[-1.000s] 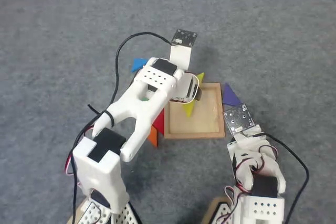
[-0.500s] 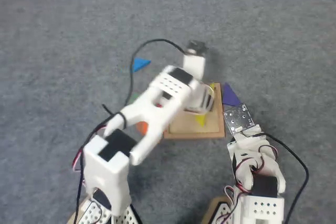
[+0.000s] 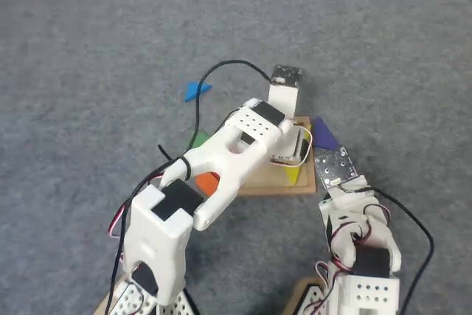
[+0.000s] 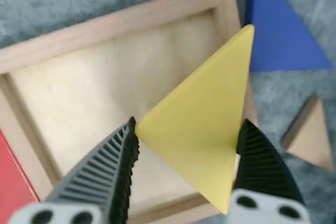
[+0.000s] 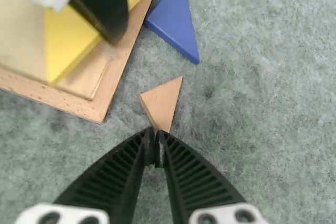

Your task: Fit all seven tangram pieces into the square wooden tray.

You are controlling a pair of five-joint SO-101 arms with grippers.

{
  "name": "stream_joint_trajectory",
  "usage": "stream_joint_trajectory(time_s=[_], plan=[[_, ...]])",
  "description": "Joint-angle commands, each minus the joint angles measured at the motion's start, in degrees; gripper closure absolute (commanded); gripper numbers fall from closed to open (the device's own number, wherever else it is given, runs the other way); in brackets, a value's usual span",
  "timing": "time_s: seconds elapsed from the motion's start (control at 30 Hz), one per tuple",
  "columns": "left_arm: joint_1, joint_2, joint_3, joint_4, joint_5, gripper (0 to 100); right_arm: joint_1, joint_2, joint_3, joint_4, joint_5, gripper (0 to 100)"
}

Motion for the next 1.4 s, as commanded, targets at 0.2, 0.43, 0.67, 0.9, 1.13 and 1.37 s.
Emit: stream_joint_trajectory(time_s=[0.2,0.43,0.67,0.9,1.13,1.37], plan=[[0.1,-0.7,-4.0,-0.7,3.9,71,-0.4,-0.8,1.0,0.1,1.1,99.1],[0.0,-4.4,-3.0,0.4,3.7,71,-0.4,-0.8,1.0,0.1,1.1,99.1],[-3.9,-7.1,1.2,-2.9,2.2,67,-0.4,-0.8,1.0,0.1,1.1,99.1],[-4.0,-7.4,1.7,-3.3,1.8,62,-0.4,-0.8,1.0,0.1,1.1,99.0],[-10.4,-7.4,1.8,-11.5,1.8,62,-0.4,-0.8,1.0,0.1,1.1,99.0],[-11.9,-7.5,1.4,-10.9,-2.3,94,-2.2,-0.8,1.0,0.5,1.2,99.1]])
